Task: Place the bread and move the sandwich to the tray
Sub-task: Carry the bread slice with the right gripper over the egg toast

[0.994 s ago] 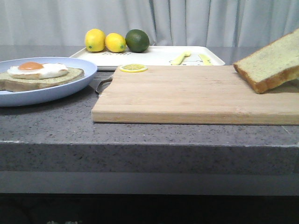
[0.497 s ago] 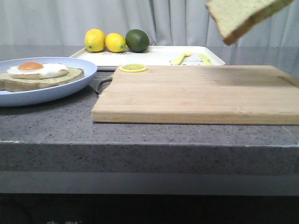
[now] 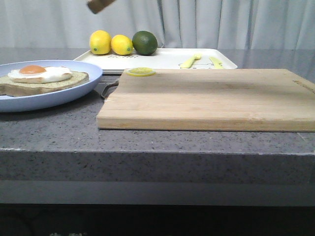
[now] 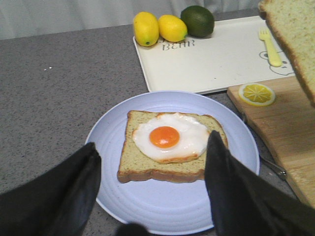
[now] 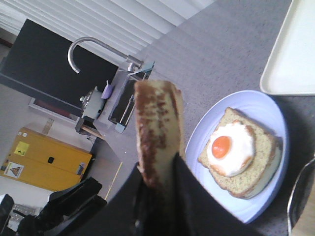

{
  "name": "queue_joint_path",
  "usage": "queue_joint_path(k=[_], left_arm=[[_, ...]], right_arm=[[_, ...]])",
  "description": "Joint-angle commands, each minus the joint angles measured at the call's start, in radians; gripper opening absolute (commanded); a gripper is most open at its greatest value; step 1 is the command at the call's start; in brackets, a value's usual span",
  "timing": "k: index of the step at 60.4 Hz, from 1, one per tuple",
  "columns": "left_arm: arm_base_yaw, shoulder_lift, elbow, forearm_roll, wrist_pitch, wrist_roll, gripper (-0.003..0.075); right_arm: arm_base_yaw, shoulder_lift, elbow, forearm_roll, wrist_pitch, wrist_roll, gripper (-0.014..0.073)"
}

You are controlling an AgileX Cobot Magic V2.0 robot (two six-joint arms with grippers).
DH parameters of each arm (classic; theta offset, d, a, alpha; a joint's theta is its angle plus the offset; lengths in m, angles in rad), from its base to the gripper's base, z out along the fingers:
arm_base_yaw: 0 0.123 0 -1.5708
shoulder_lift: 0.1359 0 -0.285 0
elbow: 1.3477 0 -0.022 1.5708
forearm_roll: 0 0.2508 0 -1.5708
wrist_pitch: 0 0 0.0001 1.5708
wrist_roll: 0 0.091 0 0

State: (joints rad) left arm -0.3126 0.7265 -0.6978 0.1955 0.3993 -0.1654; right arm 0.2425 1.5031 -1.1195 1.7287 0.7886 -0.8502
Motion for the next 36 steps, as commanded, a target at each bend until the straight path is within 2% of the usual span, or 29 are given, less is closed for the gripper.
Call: queue_joint_path(k=[1, 15, 36], left_arm=[[0.016, 0.002, -0.035, 0.002, -0.078, -0.012, 0.0442], [0.019, 0.002, -0.035, -0.005, -0.081, -0.012, 0.0442], [0.019, 0.002, -0.035, -0.005, -0.081, -0.012, 0.0442]], right_arm=[[0.075, 0.019, -0.051, 0.138, -0.041, -0.034, 0.0097], [0.218, 0.197, -0.230, 0.138, -0.102, -0.019, 0.0097], [0.337, 0.406, -0.453, 0.138, -0.306, 0.259, 0.0097]])
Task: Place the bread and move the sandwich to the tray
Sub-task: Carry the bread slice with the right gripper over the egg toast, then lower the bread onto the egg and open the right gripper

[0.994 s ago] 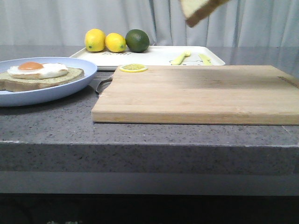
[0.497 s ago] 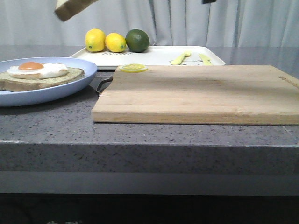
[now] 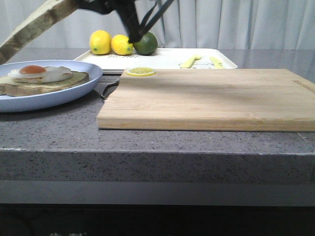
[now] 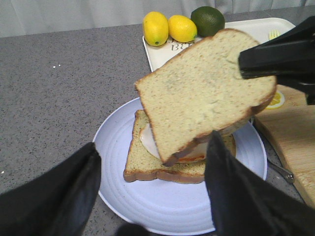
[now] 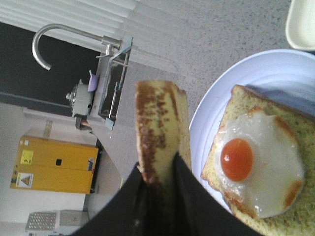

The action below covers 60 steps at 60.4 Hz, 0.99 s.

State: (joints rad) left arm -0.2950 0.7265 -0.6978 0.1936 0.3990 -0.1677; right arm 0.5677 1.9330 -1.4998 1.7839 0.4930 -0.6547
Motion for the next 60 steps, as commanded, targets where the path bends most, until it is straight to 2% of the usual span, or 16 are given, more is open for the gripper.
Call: queue_joint_path(k=[1, 16, 41, 46, 60], left_arm=[[0.001, 0.002, -0.035, -0.003, -0.081, -0.010, 0.0442], [0.001, 0.002, -0.035, -0.003, -0.081, -0.010, 0.0442], [0.001, 0.002, -0.035, -0.003, -0.081, -0.010, 0.0442], [0.001, 0.002, -0.035, -0.003, -0.081, -0.010, 0.0442], [0.001, 0.002, -0.035, -0.003, -0.082, -0.010, 0.0442]], right_arm=[[0.014, -0.019, -0.083, 0.083, -0.016, 0.068, 0.0097], [0.034, 0.026, -0.127, 0.083, -0.089, 0.163, 0.0097], [0.050, 0.055, -0.127, 0.062, -0.069, 0.166, 0.0104], [0.050, 0.055, -0.127, 0.027, -0.055, 0.166, 0.0152], [0.050, 0.055, -0.127, -0.032, -0.033, 0.166, 0.0400]])
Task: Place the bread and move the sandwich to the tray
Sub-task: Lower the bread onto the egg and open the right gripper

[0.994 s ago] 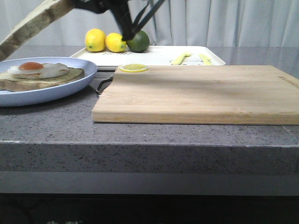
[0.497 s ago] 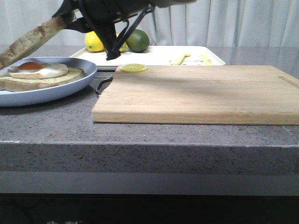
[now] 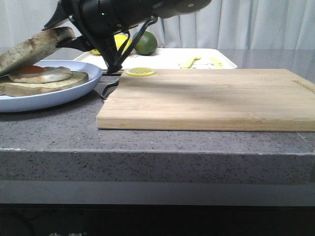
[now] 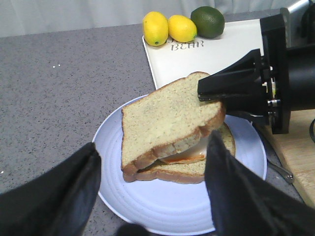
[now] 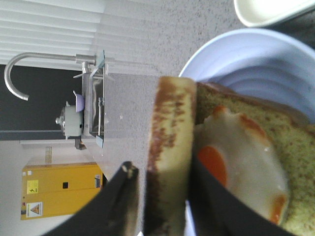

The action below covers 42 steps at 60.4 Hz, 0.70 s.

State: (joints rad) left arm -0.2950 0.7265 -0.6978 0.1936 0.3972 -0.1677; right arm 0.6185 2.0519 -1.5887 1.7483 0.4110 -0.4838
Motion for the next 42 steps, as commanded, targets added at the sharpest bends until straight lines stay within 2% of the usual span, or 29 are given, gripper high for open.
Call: queue_joint_path(k=[1, 9, 17, 24, 35, 42], left_arm=[[0.001, 0.002, -0.035, -0.003, -0.080, -0.010, 0.0442], [0.001, 0.002, -0.035, -0.003, -0.080, -0.010, 0.0442], [0.001, 0.002, -0.035, -0.003, -0.079, -0.010, 0.0442], [0.001, 0.002, -0.035, -0.003, -0.077, -0.010, 0.0442], [0.001, 0.002, -0.035, -0.003, -0.075, -0.010, 0.0442], [0.001, 0.002, -0.035, -0.003, -0.075, -0.010, 0.0442]], right_arm=[[-0.001, -0.065, -0.038, -0.003, 0.049, -0.005, 0.0409], [-0.002, -0.071, -0.038, -0.069, 0.053, -0.005, 0.0436], [-0.003, -0.103, -0.038, -0.210, 0.051, -0.005, 0.0436], [-0.015, -0.149, -0.037, -0.391, 0.075, -0.005, 0.0436], [-0.045, -0.236, -0.037, -0.673, 0.199, -0.001, 0.0436], [-0.080, -0.310, -0.037, -0.879, 0.282, 0.073, 0.0434]])
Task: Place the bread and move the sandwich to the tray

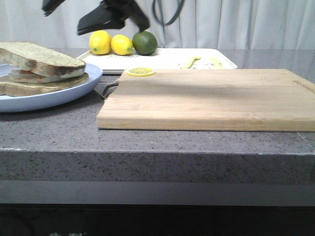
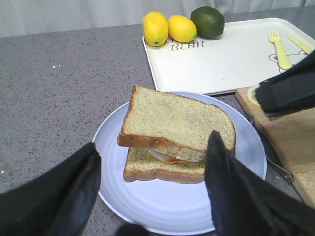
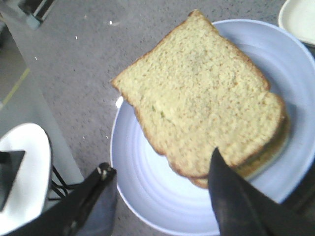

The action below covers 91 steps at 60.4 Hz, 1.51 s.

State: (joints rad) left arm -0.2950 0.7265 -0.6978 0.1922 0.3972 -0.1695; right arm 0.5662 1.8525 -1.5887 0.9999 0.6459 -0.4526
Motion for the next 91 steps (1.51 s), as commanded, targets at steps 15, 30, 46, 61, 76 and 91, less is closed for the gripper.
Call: queue_joint_path(k=[15, 30, 46, 61, 76, 91], left_arm=[[0.001, 0.002, -0.035, -0.002, -0.075, -0.008, 0.0442], [0.001, 0.002, -0.035, -0.002, -0.074, -0.008, 0.0442], [0.001, 0.002, -0.035, -0.002, -0.067, -0.008, 0.0442], [0.001, 0.002, -0.035, -0.002, -0.062, -0.008, 0.0442], [0.001, 0.008, -0.058, 0.008, 0.076, -0.008, 0.0442], [0.003, 0.142, -0.256, 0.032, 0.438, -0.008, 0.0442]], right_arm=[[-0.049, -0.323, -0.036, -0.694, 0.235, 0.255, 0.0434], [-0.015, -0.604, 0.083, -0.840, 0.254, 0.266, 0.0434], [-0.015, -0.894, 0.322, -0.848, 0.182, 0.262, 0.0434], [-0.015, -1.107, 0.535, -0.844, 0.122, 0.262, 0.0434], [-0.015, -1.223, 0.635, -0.844, 0.087, 0.262, 0.0434], [-0.015, -1.226, 0.642, -0.844, 0.085, 0.262, 0.0434]])
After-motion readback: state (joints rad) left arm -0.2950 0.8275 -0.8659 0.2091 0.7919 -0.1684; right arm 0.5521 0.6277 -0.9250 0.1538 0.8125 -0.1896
